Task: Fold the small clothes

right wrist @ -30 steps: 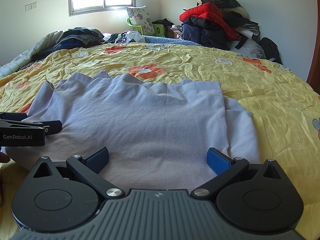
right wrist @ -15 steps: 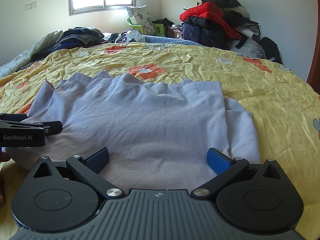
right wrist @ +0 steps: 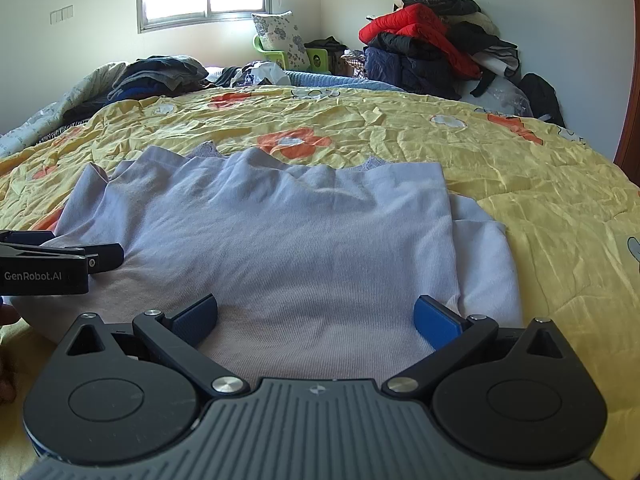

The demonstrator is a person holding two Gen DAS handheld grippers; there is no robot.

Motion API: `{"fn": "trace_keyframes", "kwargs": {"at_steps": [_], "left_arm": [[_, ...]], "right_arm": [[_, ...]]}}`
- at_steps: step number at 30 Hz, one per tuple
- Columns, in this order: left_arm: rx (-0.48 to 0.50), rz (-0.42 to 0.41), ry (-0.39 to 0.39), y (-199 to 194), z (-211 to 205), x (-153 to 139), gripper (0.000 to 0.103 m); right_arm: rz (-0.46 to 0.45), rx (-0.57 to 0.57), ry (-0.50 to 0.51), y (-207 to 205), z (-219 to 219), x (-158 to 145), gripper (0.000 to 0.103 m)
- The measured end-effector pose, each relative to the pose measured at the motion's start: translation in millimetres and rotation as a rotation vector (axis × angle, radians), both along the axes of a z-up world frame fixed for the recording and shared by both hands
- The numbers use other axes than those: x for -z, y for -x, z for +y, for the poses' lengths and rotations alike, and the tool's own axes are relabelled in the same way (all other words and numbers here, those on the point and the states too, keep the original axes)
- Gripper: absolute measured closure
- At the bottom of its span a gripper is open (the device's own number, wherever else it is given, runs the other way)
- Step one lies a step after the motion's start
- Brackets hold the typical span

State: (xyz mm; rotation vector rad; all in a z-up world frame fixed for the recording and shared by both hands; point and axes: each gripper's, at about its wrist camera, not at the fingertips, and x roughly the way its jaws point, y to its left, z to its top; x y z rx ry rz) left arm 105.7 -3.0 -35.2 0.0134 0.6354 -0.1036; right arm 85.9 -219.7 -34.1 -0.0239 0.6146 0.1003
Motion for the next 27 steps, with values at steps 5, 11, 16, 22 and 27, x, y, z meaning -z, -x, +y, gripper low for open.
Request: {"fn": "trace_keyframes", "kwargs": {"at_steps": [5, 11, 16, 22, 27], "left_arm": [[0.0, -0.003, -0.008, 0, -1, 0, 0.0], [-0.039, -0.089, -0.086, 19, 3, -17, 0.0], [-0.011, -0.085, -0.016, 20, 17, -35, 0.0], [-0.006, -0.053, 0.003, 17, 28, -43, 0.0], [-0.004, -0.017, -0.004, 10, 44, -44, 0.0]], "right_arm": [[0.0, 0.0, -0.003, 0, 0, 0, 0.0], [-0.004, -0.031, -0.346, 9, -42, -14, 0.0], [-0.011, -0.083, -0.9, 18, -86, -20, 0.0], [0.0, -0.129, -1.027, 18, -79, -31, 0.0], [-0.084, -0.181, -0.608, 33, -30, -72, 0.0]]}}
